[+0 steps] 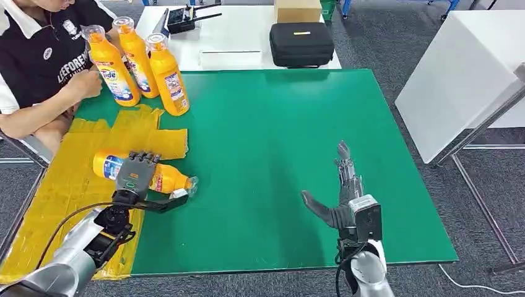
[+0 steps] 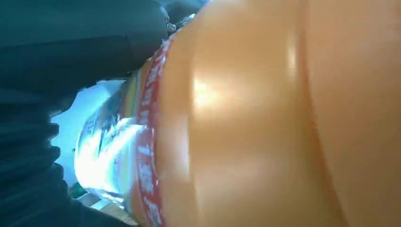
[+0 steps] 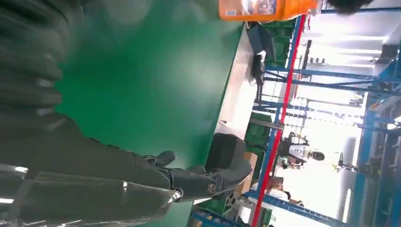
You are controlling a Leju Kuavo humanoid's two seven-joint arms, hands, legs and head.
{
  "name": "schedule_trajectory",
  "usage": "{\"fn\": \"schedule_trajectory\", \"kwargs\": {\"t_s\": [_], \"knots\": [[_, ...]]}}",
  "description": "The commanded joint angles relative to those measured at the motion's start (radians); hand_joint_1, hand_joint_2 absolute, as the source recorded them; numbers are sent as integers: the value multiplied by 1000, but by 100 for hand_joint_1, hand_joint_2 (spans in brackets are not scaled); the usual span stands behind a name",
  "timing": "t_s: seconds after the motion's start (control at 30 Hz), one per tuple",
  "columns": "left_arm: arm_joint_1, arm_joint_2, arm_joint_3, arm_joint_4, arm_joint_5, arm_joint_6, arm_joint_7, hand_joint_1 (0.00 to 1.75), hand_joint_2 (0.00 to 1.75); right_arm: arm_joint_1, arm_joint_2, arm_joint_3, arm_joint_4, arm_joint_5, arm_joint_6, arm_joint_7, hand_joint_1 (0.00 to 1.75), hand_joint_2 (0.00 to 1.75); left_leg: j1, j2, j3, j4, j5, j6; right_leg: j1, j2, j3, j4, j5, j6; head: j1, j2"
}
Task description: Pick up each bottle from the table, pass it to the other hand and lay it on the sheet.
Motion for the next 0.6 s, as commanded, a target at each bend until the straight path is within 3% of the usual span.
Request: {"fn": "schedule_trajectory", "kwargs": {"t_s": [0.03,0.3,0.43,0.6], "knots": [[-33,-29,51,122,-38,-2,25,0,175,-8,15,-13,32,5,1,8,0,175,2,0,3,1,-2,-3,2,-2,3,0,-1,-3,0,0],[-10,-62,172,99,-27,54,42,0,175,-11,23,-6,44,14,-8,21,0,175,1,0,3,0,-1,-3,2,-1,3,-1,-1,-2,0,0],[26,-162,412,-16,298,64,-334,0,175,-20,18,0,57,19,-23,31,0,175,3,0,6,1,-3,-6,4,-3,7,0,-3,-4,0,0],[40,-174,435,-64,338,31,-374,0,175,-20,16,1,60,22,-26,30,0,175,2,-3,4,2,-2,-4,3,-4,6,0,-2,-3,0,0]]}}
